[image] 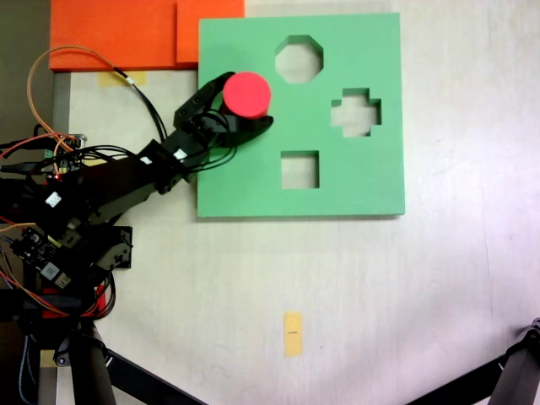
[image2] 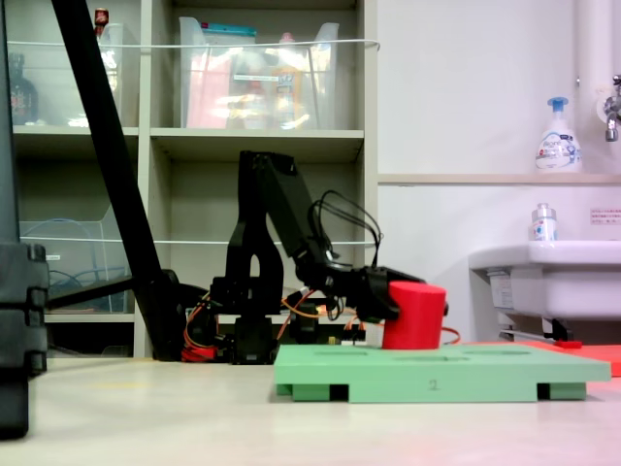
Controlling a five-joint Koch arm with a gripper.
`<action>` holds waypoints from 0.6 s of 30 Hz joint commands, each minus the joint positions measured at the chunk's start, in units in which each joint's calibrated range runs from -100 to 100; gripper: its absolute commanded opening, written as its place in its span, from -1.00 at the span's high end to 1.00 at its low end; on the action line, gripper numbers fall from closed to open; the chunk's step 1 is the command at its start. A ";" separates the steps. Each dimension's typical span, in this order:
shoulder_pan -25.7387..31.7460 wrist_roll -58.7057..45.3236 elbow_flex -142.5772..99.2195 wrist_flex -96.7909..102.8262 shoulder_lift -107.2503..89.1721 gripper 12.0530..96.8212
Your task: Put the cylinder block into the corresponding hole
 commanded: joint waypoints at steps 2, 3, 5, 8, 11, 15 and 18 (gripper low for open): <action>0.29 -0.15 2.60 7.65 1.69 0.40; 0.34 -0.15 2.60 8.03 2.67 0.38; 0.29 -0.20 1.10 8.23 3.23 0.29; 0.24 -0.15 -0.79 8.13 3.37 0.02; 0.24 -0.20 -4.38 8.13 0.99 -0.19; 0.29 -0.24 -9.47 8.23 -6.13 -0.47; 0.24 -0.29 -13.65 8.13 -15.63 -0.50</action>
